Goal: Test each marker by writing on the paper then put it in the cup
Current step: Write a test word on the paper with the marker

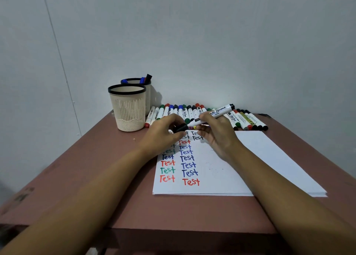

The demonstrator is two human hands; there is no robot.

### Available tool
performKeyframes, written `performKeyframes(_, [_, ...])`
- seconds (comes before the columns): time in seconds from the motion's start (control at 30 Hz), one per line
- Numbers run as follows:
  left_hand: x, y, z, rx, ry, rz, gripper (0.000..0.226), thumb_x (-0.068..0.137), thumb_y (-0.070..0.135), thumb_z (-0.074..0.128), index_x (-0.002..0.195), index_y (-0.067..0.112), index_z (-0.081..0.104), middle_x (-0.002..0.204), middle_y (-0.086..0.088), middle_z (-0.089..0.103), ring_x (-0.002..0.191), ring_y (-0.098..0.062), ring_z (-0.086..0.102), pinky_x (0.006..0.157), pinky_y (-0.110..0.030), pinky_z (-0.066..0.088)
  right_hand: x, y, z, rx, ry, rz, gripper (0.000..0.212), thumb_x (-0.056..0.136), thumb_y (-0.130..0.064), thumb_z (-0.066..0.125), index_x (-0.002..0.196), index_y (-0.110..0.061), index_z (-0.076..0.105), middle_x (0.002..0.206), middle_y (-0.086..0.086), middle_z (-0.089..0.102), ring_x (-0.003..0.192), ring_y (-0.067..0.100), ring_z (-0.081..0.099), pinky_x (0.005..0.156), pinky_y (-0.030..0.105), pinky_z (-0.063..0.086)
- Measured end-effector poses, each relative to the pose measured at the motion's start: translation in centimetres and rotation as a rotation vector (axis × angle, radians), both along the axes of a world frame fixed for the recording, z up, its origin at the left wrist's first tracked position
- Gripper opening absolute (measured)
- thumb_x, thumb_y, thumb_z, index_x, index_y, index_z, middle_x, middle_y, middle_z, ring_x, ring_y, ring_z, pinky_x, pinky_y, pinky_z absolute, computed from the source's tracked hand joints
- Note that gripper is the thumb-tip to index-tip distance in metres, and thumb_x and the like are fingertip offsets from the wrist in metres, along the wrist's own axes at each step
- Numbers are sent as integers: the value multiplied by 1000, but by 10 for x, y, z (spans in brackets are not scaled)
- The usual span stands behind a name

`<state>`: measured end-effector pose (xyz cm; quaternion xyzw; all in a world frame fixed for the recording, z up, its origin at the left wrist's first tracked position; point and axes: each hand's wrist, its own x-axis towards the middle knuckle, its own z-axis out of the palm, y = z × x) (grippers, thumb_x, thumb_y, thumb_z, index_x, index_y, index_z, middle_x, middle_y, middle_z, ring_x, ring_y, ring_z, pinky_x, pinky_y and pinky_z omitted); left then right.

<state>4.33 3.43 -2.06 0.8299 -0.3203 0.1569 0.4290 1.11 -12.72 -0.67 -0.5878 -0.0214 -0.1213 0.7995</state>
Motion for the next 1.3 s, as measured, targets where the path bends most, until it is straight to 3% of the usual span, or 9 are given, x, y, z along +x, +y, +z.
performKeyframes(0.2, [-3,-2,0,-15,-22,-28,20,81,13,71,96,18,59,84,13,61,82,-1,59,73,-9,44,-1,2,-2,-43,36,95,13,93,-6,55,82,-3,61,64,5,63,61,13,58,54,20,51])
performKeyframes(0.33, [-3,0,2,-1,2,37,30,84,20,69,113,14,65,93,9,64,83,-2,59,72,-6,44,-2,0,-1,-25,40,109,12,93,-7,57,84,-1,64,69,8,64,60,11,60,53,19,51])
performKeyframes(0.43, [-4,1,4,27,3,51,32,85,23,67,115,14,66,95,-1,70,83,-12,62,72,-20,48,-2,-2,-1,-67,47,103,12,91,-10,60,83,-4,66,72,7,63,59,9,57,52,18,49])
performKeyframes(0.5, [-7,0,3,40,-54,59,30,84,23,68,113,12,67,93,-3,70,77,-13,61,68,-21,47,-2,-2,-2,-91,47,103,12,90,-12,62,82,-5,66,72,7,61,58,8,54,51,18,47])
performKeyframes(0.6, [-9,-1,0,26,-206,107,28,83,20,70,108,8,69,88,-2,70,72,-7,57,62,-6,41,-3,-1,-4,-60,43,101,12,89,-12,63,82,-4,66,71,6,62,57,8,54,52,18,48])
performKeyframes(0.73, [-11,-3,-2,74,-401,107,21,78,11,73,98,4,71,81,-7,71,65,-8,56,58,-3,38,-6,4,-4,-9,41,79,12,89,-11,63,81,-4,66,68,6,63,55,8,57,54,18,51])
performKeyframes(0.8, [-10,-3,-1,88,-443,91,20,76,9,73,95,1,71,78,-8,71,64,-12,59,58,-6,41,-7,6,-3,28,46,65,11,89,-11,63,82,-4,65,65,6,63,53,7,57,54,18,51])
performKeyframes(0.9, [-10,-6,-1,135,-493,98,23,75,8,70,96,-2,70,78,-11,70,65,-22,64,58,-24,50,-7,9,-3,89,81,38,11,88,-11,63,80,-3,64,60,6,61,49,8,56,52,18,51])
performKeyframes(1.3, [-10,-12,-5,256,-620,129,21,79,12,61,91,-3,69,71,-13,66,59,-27,60,48,-31,50,-5,8,-4,144,169,10,17,88,-15,66,78,-2,62,53,4,57,45,9,54,47,18,50])
